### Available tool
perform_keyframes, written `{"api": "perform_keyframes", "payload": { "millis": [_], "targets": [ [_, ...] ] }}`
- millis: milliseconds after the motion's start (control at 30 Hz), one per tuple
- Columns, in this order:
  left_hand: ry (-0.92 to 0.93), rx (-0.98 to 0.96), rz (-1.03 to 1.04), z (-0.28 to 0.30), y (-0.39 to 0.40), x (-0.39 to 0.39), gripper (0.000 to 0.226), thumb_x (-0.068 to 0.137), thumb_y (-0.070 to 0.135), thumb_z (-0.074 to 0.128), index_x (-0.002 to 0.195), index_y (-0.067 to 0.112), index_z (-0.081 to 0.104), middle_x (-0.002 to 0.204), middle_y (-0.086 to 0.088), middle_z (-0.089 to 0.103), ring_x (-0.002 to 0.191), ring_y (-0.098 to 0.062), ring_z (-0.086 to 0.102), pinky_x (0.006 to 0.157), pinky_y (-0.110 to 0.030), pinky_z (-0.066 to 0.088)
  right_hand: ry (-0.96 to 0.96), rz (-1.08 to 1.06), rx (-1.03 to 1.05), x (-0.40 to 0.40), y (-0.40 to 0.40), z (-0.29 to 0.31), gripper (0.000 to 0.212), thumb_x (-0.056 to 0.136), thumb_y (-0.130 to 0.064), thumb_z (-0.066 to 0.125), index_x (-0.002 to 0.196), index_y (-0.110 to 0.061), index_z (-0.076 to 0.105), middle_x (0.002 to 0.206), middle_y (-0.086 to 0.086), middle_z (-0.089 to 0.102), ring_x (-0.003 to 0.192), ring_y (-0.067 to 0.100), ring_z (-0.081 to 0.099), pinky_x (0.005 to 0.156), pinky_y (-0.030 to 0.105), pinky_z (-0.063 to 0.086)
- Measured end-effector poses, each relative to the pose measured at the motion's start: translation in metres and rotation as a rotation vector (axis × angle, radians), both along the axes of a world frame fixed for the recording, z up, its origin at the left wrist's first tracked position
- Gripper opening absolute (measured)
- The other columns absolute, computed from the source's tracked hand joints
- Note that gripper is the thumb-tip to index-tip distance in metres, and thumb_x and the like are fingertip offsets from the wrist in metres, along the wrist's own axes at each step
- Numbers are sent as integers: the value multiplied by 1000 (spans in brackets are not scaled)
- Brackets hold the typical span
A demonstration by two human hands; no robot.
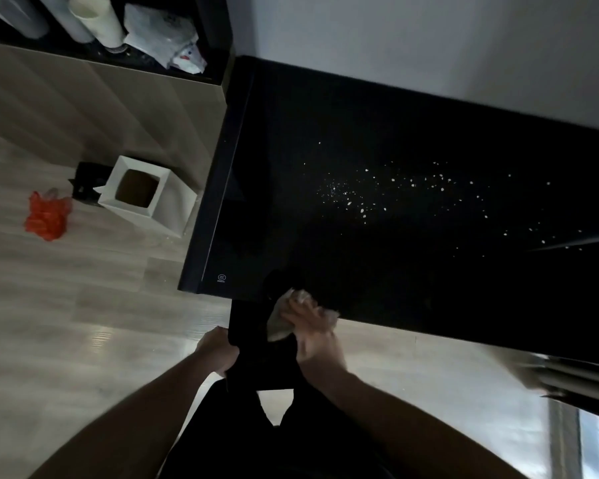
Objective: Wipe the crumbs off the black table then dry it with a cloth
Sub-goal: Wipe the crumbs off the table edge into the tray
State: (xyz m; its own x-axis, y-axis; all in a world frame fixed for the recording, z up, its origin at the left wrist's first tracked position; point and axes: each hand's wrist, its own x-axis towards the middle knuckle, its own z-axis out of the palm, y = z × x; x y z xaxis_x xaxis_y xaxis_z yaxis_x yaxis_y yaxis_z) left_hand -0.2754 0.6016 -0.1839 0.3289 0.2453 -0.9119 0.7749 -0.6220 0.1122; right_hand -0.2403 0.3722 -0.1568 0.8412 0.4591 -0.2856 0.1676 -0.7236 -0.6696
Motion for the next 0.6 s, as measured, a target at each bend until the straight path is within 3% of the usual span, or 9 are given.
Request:
{"api": "perform_keyframes", "payload": {
  "millis": [67,100,233,400,600],
  "targets": [
    [-9,-4,26,1,0,-2,26,74,6,49,86,11,72,79,-12,77,68,-28,76,55,-31,61,117,8,100,-7,6,17,64,93,5,52,148,-27,57,154,-28,36,150,-6,26,121,17,30],
    [-12,-7,39,0,1,-4,30,74,6,49,90,10,74,80,-13,78,69,-30,77,61,-36,65,153,-23,147,-5,7,25,61,94,2,52,148,-28,57,156,-25,40,148,-7,32,119,16,33],
    [-19,-11,57,-8,8,-13,39,68,14,48,95,10,76,85,-13,79,76,-34,78,72,-44,66,114,-217,206,41,-1,33,58,98,0,53,141,-39,60,148,-15,60,135,5,57,110,23,47],
    [-22,-13,55,-13,11,-13,44,66,13,48,100,8,76,89,-12,78,80,-33,77,73,-44,66,-21,-381,88,149,-39,39,54,99,1,48,137,-35,63,146,-10,63,130,13,61,100,17,45],
    [-32,3,71,-10,6,-11,42,65,11,48,96,10,76,85,-12,78,78,-32,77,72,-42,66,-63,-414,-97,237,-77,18,50,102,-5,45,145,-30,54,164,-8,40,149,20,43,116,42,45]
  ]
}}
